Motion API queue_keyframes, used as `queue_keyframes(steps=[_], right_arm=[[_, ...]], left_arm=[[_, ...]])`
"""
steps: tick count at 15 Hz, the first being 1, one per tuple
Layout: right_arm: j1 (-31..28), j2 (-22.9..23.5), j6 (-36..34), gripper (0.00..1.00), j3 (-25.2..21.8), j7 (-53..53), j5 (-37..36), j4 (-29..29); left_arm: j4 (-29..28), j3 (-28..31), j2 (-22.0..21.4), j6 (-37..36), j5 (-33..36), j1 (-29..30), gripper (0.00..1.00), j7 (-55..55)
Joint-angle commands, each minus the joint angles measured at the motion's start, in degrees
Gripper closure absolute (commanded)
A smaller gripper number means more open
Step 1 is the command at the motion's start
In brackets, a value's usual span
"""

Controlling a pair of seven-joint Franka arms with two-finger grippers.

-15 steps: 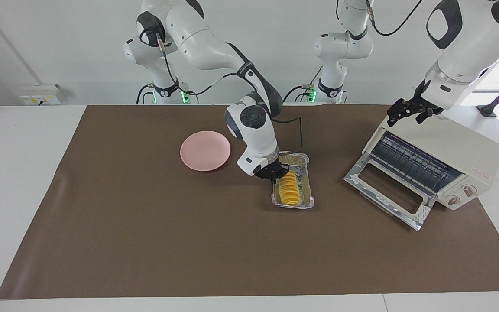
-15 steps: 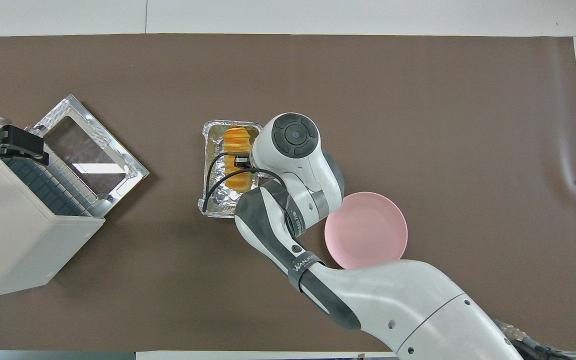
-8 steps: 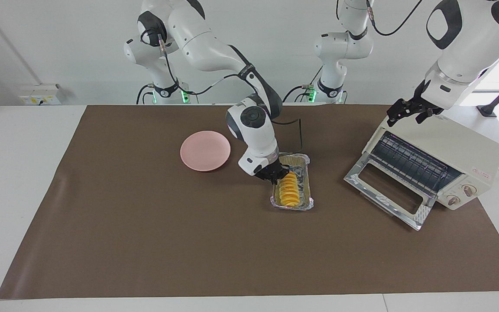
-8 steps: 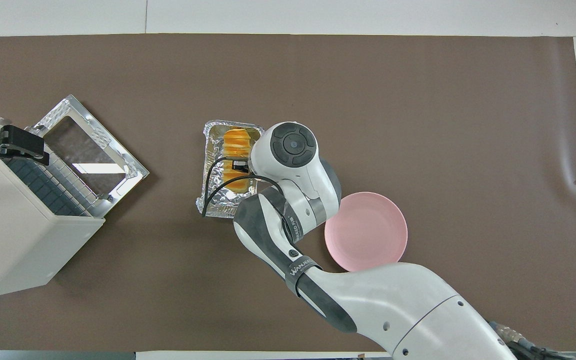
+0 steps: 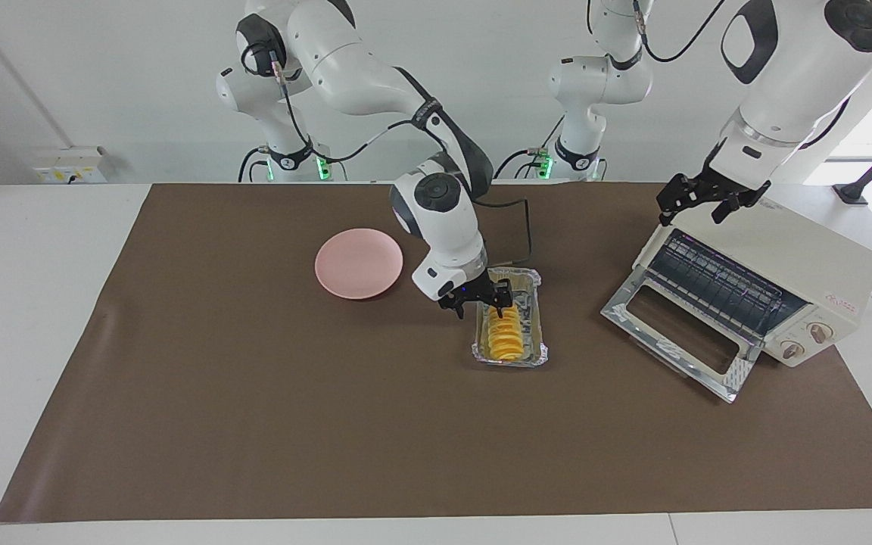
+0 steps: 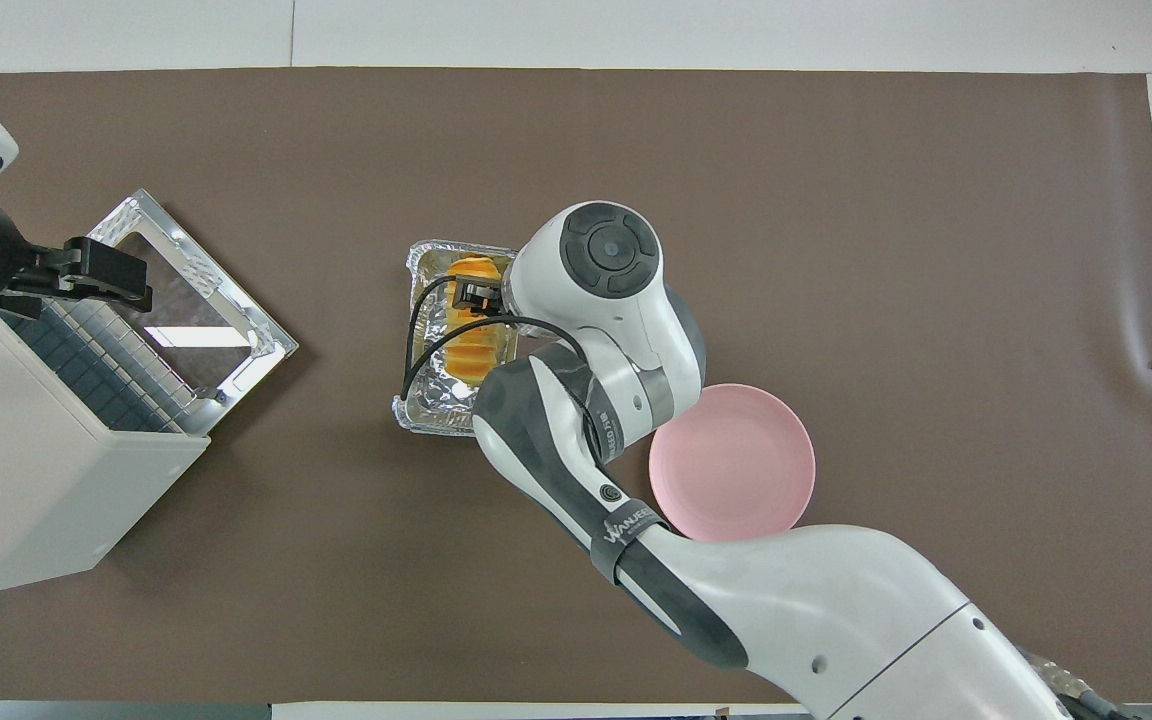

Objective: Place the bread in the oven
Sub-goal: 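Push the foil tray toward the toaster oven with the right gripper, then grasp the foil tray with the left gripper while the right gripper withdraws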

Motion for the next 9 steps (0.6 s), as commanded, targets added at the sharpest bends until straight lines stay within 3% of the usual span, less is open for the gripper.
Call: queue_keyframes(steps=[1,5,9], right_arm=[[-4.7,-2.1,-5.9,0.0,0.2,-0.3,2.2,3.7],[-11.4,-8.5,-13.3,0.0,-0.1,-8.2,1.3,2.4],[-19.5,-14.7,-20.0,0.0,-0.2,-23.5,-1.2,-2.3]], left_arm=[[-3.0,0.6,-0.4,4.9,-0.8,-3.3,0.0,-1.5],[-2.8,0.5,4.0,7.8,-1.9,-7.5,0.0,-3.0],[-3.2,0.7,10.8,17.0,-2.2,-16.3,0.0,-15.2]])
